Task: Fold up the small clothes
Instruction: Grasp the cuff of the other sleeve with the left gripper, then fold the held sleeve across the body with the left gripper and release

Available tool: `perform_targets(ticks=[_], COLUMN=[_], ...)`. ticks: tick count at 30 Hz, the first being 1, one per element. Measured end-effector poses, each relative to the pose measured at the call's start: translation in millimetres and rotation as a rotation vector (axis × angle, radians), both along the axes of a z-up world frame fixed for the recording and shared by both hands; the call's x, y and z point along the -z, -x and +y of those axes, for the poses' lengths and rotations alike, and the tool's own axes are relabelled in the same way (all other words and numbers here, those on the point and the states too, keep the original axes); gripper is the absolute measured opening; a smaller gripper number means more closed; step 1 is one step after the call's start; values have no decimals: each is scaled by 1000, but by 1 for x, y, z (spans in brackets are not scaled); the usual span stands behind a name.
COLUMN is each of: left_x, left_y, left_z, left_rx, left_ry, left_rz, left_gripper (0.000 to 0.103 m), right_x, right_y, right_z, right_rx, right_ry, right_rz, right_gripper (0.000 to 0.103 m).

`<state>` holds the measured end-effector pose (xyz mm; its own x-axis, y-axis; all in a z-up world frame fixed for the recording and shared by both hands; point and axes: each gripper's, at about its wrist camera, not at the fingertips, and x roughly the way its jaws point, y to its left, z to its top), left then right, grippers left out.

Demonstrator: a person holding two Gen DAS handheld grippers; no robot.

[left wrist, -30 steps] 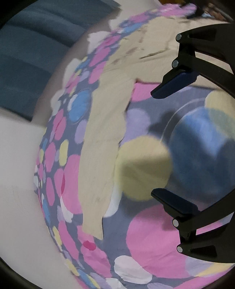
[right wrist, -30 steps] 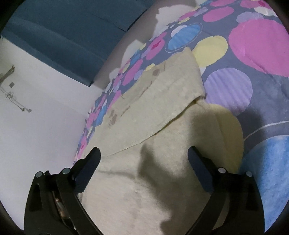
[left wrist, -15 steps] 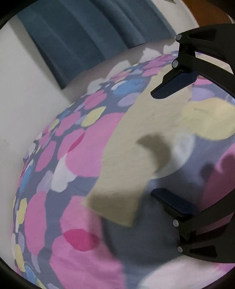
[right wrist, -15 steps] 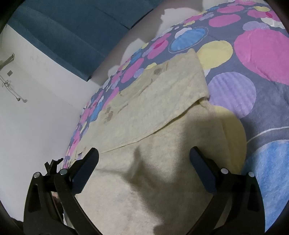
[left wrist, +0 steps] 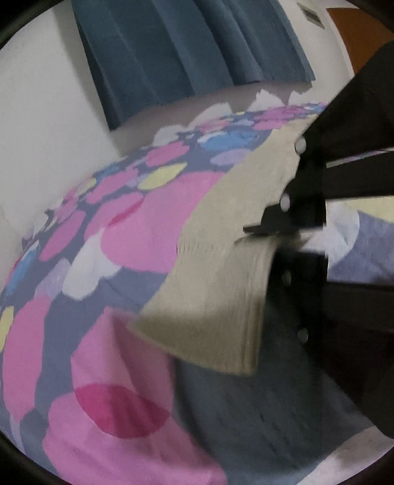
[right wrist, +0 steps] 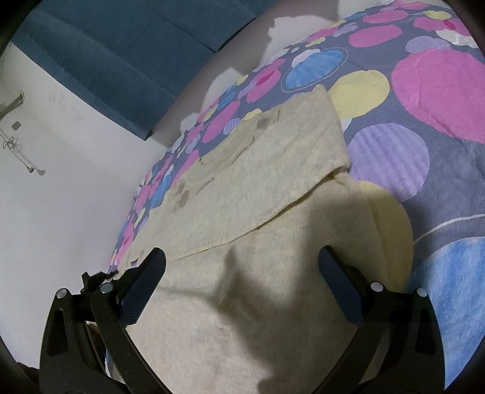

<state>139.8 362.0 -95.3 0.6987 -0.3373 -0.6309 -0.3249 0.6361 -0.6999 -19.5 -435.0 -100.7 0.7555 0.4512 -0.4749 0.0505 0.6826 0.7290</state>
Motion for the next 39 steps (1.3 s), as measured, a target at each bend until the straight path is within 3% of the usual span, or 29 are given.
perform_targets(ticks=[3,6,8,12,15,21,27,30,34,36,39], left_x=[-12,-48,-73,-121,-157,-192,-167,-128,-75,-52,-44], left_y=[2,3,2,5,6,5,10,13,17,21,28], left_z=[-6,-35,-59,-121,-193,-330,-465,-527,-574,-588,-595], left_rx=[-21,-1,32,138,247,459,654,746,830,854,855], left_ry=[-75,-262,-342,-398,-450,-496,-532,-564,-612,-664,-726], left_rz=[28,17,-19,-112,-204,-324,-348,-305,-217,-167,-171], left_gripper=[5,5,5,5,5,5,5,5,5,11,41], right_x=[0,-1,-1,-1,-1,-1,-1,-1,-2,-2,-2], right_y=[0,0,0,0,0,0,0,1,2,2,2], right_z=[-1,-1,-1,-1,-2,-1,-2,-1,0,0,0], right_rx=[2,3,4,3,5,9,10,11,12,12,13], right_ry=[0,0,0,5,3,-1,-4,-3,-6,-7,-8], right_rz=[-1,-2,-2,1,-1,-3,-5,-5,-6,-7,-8], right_gripper=[101,101,101,101,101,101,101,101,101,101,101])
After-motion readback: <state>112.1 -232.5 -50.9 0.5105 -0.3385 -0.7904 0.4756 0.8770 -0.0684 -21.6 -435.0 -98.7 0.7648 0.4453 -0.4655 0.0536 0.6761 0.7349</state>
